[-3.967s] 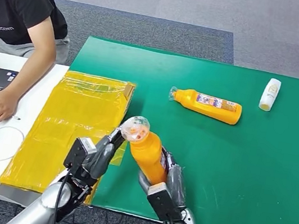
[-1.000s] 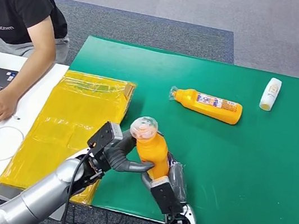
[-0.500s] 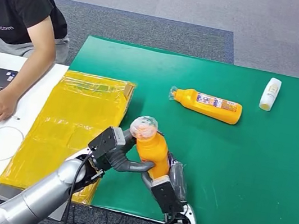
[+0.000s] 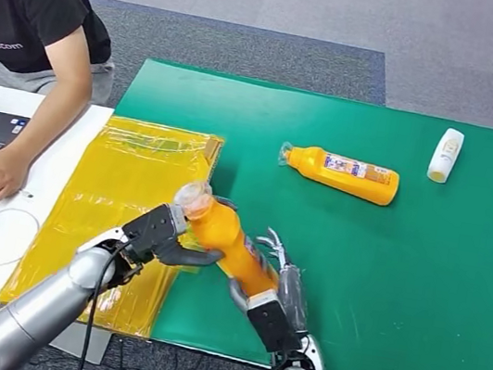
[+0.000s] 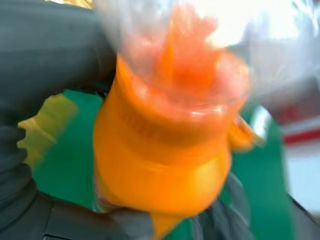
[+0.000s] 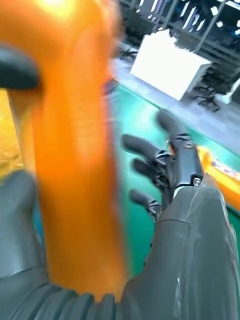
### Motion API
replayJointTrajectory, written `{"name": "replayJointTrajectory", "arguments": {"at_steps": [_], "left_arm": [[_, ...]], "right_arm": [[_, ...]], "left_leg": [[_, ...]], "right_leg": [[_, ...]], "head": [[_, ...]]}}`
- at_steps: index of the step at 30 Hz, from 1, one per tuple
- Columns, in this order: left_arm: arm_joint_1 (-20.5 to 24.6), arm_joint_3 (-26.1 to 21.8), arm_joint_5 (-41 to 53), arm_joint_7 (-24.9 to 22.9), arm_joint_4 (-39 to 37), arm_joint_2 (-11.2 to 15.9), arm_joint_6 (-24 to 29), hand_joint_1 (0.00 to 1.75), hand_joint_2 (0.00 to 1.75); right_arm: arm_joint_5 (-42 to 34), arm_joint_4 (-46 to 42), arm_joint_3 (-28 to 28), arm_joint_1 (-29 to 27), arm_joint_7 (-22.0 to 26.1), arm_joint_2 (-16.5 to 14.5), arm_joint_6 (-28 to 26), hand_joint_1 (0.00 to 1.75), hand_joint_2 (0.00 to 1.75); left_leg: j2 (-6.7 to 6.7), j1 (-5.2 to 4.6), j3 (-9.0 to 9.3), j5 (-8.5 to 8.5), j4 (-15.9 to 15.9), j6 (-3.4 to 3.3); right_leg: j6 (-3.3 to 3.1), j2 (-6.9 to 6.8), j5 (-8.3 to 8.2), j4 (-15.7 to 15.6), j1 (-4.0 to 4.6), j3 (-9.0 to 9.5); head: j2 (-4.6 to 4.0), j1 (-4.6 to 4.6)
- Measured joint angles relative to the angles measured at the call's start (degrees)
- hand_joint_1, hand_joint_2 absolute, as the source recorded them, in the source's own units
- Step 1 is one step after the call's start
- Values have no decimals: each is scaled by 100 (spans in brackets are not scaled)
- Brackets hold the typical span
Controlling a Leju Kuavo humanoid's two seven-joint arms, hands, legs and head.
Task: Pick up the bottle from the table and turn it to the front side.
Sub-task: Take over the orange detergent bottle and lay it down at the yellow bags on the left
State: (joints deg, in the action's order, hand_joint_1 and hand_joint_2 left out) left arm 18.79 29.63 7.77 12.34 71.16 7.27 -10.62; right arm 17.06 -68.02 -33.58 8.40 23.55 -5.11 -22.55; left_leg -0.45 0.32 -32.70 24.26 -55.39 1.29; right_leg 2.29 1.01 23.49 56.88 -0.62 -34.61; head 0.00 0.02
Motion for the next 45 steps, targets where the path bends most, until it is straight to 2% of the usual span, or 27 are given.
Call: {"name": "replayJointTrajectory", "arguments": {"at_steps": [7, 20, 29, 35, 39, 45], "left_arm": [[1, -347, 50, 7, -26, 126, 67, 175, 175], [-35, -410, 115, 33, 11, 143, 123, 175, 175], [-5, -492, -334, 0, 86, 353, -530, 175, 175], [370, -564, -917, -208, 209, 691, -1082, 175, 175], [702, -624, -1050, -281, 236, 789, -1096, 175, 175], [941, -628, -1076, -309, 327, 819, -1075, 175, 175]], "right_arm": [[71, -22, 5, -58, -1, 0, -46, 0, 175], [82, -22, 4, -115, -38, 0, -50, 0, 175], [76, -21, 4, -136, -31, 0, -42, 0, 175], [-17, -9, 2, -136, 56, 0, -32, 0, 175], [-72, -4, -17, -134, 100, 0, -21, 0, 175], [-117, -4, -58, -131, 109, 0, -15, 0, 175]], "left_leg": [[-7, 1, -6, -6, 0, 2], [-6, 1, -6, -10, 0, 2], [-6, 1, -7, -11, 0, 2], [-6, 2, -7, -15, 0, 4], [-7, 2, -7, -19, 0, 3], [-6, 2, -9, -19, -1, 2]], "right_leg": [[-3, -11, -5, 0, 3, -2], [0, -10, -8, 0, 3, -3], [0, -10, -8, 0, 3, -4], [-2, -10, -10, 1, 4, -5], [-1, -11, -12, 1, 4, -4], [0, -10, -13, 1, 4, -6]], "head": [[0, 0], [0, 0], [0, 0], [0, 0], [0, 0], [0, 1]]}}
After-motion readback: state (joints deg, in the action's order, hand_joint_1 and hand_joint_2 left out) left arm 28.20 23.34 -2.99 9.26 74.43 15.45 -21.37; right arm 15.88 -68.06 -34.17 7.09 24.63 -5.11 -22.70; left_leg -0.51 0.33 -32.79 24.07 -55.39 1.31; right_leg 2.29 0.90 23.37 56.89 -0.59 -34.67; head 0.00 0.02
